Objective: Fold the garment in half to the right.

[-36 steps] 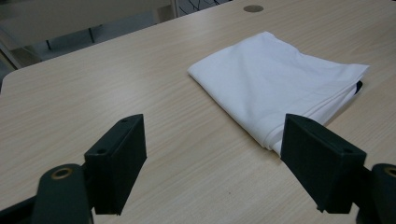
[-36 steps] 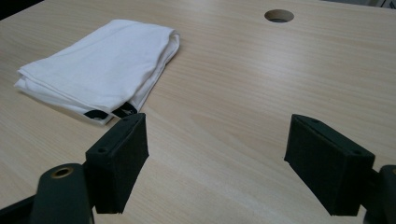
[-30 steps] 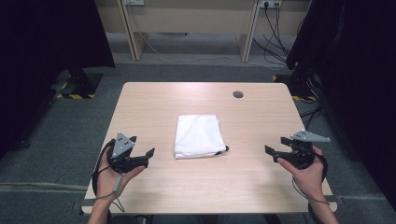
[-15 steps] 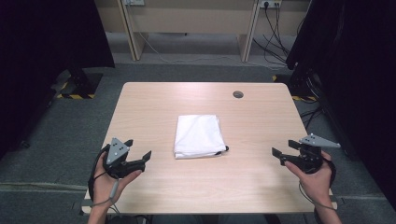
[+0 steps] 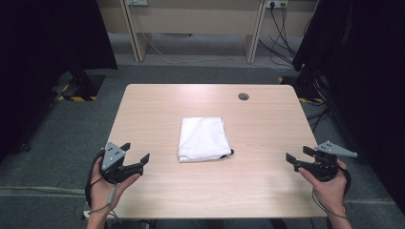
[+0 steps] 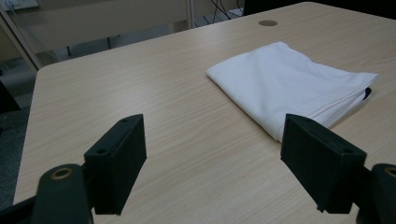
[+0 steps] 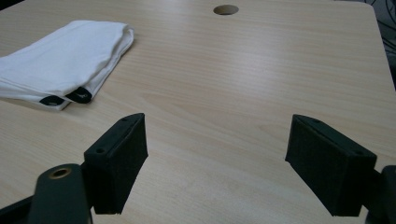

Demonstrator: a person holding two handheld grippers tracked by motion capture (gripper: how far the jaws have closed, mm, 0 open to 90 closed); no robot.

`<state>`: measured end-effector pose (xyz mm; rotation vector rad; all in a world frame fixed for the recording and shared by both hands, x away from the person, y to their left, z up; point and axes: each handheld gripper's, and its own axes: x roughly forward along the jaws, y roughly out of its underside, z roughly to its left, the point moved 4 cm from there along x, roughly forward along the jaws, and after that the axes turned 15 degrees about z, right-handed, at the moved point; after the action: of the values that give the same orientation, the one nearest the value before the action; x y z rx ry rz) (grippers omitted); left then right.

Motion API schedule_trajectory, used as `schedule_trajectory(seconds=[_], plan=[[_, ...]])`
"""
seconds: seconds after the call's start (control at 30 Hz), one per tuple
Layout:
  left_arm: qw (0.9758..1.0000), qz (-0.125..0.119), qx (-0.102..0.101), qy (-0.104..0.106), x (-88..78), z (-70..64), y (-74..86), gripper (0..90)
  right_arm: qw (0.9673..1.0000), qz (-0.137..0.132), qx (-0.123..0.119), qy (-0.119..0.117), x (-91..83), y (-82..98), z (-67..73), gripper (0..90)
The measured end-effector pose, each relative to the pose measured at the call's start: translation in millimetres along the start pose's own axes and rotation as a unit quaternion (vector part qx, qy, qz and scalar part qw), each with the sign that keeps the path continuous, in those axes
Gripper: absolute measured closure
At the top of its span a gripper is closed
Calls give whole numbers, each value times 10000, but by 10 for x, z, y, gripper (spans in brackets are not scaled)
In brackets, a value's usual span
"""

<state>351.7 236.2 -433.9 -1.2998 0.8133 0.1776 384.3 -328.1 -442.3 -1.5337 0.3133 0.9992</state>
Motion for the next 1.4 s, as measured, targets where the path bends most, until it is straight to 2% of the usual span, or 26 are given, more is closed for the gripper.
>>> schedule_trajectory(seconds=[0.17,0.57,1.03,1.4], plan=[[9999,35,-128,-30,63,45,75,220,10000,1,31,80,26,55,-53,206],[9997,174,-171,-78,169,82,181,220,9996,51,172,217,127,200,-180,204],[9995,186,-249,-81,236,109,214,220,9993,119,216,290,187,268,-245,202],[9993,212,-305,-44,353,92,311,220,9989,189,201,384,291,328,-262,201]])
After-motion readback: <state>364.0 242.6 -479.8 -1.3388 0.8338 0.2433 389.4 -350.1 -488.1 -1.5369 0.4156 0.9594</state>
